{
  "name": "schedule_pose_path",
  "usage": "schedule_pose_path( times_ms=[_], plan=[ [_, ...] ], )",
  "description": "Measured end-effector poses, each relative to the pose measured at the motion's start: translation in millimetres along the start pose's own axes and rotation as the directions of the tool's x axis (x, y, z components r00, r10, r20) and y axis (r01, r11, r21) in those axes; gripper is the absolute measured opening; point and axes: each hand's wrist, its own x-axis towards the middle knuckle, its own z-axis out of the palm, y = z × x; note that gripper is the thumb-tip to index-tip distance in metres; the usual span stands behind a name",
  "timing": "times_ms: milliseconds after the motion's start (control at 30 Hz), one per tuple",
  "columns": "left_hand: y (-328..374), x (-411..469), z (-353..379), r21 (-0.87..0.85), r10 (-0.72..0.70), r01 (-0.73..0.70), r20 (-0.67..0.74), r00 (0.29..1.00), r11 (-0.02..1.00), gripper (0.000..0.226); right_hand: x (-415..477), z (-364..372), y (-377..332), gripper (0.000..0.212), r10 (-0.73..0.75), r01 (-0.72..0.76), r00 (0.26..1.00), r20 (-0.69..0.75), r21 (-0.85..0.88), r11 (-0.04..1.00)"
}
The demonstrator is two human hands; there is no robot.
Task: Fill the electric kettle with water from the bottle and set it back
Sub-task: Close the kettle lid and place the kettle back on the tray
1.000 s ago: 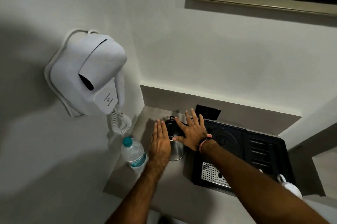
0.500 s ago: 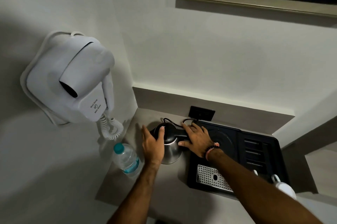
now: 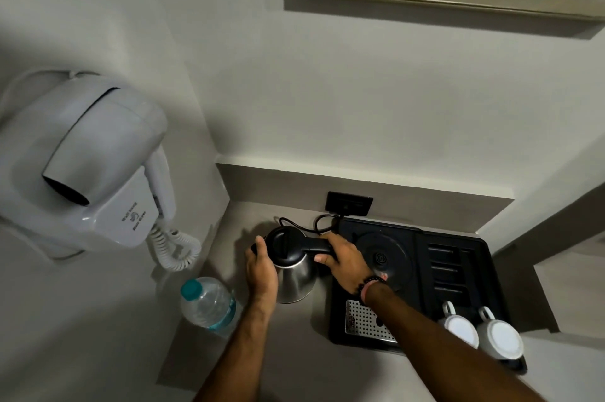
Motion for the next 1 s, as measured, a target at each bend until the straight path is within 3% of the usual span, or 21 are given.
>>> schedule_pose_path(
  times_ms=[200,333,600,800,1000],
  plan=[
    [34.5,-2.9,20.6,-0.001,0.147,-0.147,-0.008,0.989,0.989,0.049,-3.9,-38.7,-14.9,0.03,-0.082,0.087,0.992,-0.099,0.054,0.995],
    [52.9,-20.1,54.9,-0.031,0.216,-0.215,0.083,0.973,0.976,0.04,-13.9,-87.1,-13.7,0.031,-0.101,0.103,0.981,-0.163,0.008,0.995],
    [53.4,-73.1,134.5,0.025,0.161,-0.172,0.246,0.956,0.985,0.041,-52.3,-160.6,30.2,0.038,0.028,-0.038,0.964,-0.263,-0.034,0.999],
    [26.6,-93.6,165.3,0.098,0.105,-0.141,0.305,0.946,0.985,0.056,-76.3,-172.7,69.7,0.036,0.099,-0.102,0.951,-0.291,0.004,0.995],
    [4.4,-96.4,171.5,0.133,0.083,-0.131,0.32,0.944,0.982,0.051,-83.8,-167.7,92.4,0.035,0.128,-0.12,0.952,-0.279,0.047,0.992]
  ],
)
